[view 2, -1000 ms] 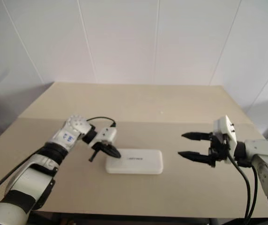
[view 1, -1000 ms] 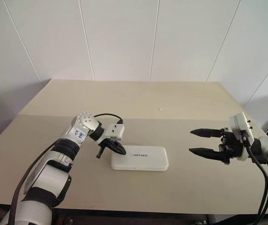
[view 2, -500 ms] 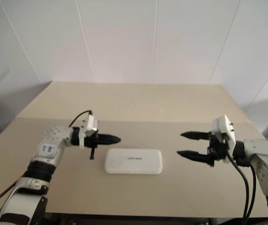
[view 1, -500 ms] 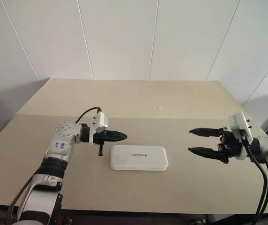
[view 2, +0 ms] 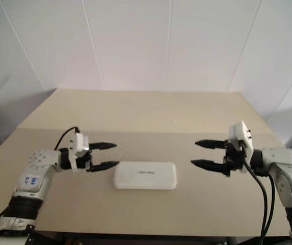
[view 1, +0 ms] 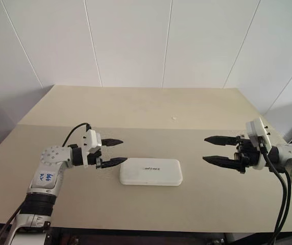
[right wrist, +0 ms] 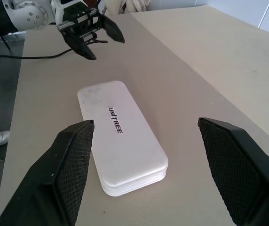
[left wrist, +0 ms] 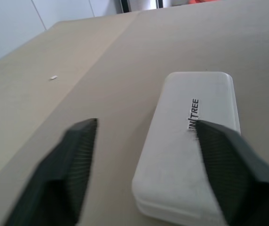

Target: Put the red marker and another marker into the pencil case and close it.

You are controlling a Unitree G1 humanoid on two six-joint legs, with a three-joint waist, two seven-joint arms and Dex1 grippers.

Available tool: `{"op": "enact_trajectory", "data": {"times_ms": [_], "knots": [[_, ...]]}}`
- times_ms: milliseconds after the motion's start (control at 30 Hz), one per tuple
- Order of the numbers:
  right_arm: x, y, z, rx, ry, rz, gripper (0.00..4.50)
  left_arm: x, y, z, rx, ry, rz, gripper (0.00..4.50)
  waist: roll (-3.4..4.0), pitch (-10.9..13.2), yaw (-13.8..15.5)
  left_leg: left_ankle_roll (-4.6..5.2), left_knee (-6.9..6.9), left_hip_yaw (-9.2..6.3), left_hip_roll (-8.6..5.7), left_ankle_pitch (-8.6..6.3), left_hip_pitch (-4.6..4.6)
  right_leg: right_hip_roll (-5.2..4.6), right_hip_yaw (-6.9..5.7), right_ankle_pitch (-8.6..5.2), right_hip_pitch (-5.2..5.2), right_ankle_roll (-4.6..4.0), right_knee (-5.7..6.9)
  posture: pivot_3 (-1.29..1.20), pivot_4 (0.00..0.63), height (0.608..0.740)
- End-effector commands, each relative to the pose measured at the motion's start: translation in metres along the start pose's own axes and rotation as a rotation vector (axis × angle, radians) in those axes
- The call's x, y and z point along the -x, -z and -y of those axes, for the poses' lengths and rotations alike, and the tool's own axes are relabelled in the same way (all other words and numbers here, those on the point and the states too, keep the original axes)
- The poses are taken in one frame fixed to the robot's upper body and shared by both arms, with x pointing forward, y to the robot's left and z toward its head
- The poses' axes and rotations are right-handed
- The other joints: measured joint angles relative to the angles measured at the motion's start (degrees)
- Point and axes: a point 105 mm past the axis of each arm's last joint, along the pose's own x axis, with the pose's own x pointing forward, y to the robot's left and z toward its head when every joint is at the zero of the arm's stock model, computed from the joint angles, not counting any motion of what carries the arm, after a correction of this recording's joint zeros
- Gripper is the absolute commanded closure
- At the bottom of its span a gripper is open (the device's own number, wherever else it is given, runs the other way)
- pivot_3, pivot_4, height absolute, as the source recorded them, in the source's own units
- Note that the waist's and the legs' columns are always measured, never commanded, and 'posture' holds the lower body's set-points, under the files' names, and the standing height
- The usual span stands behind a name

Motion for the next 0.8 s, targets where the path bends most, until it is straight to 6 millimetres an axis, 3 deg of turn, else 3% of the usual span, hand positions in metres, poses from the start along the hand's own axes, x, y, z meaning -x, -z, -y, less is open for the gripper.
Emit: {"op": "enact_trajectory", "data": {"times_ms": [33,300,433,600,800], "knots": [[0.000,-0.008,0.003,0.039,-0.017,0.015,0.00,0.011,-0.014,0.000,-0.016,0.031,0.031,0.01,0.01,0.0,0.0,0.00,-0.01,0.01,0.00,0.00,0.00,0.00,0.00,0.00,-0.01,0.00,-0.01,0.00,0.150,0.740],[0.001,-0.008,0.010,0.047,-0.034,-0.012,0.00,0.035,-0.009,-0.011,0.056,0.078,-0.008,0.01,0.03,0.0,0.0,0.00,-0.05,0.02,0.00,0.00,-0.01,0.00,0.00,0.00,-0.01,-0.01,-0.04,0.00,0.150,0.740],[0.000,-0.008,0.015,0.054,-0.022,-0.015,0.00,0.034,-0.004,-0.029,0.119,-0.013,-0.027,0.01,0.03,0.0,0.0,0.00,-0.02,0.01,0.00,0.00,0.00,0.00,-0.02,0.00,0.00,0.00,-0.02,0.00,0.150,0.740],[-0.003,-0.009,0.010,0.049,-0.034,-0.007,0.00,0.036,0.006,-0.024,0.163,-0.024,-0.050,0.01,0.03,0.0,-0.1,0.00,-0.11,0.01,0.01,0.00,-0.04,-0.01,-0.01,-0.01,-0.06,0.00,-0.05,0.00,0.150,0.740],[-0.005,-0.007,0.004,0.044,-0.025,0.001,0.00,0.023,0.007,-0.022,0.162,-0.017,-0.022,0.01,0.03,0.0,0.0,0.00,-0.09,0.02,0.02,0.00,-0.02,0.00,-0.01,-0.02,-0.07,-0.02,-0.01,0.00,0.150,0.740]]}}
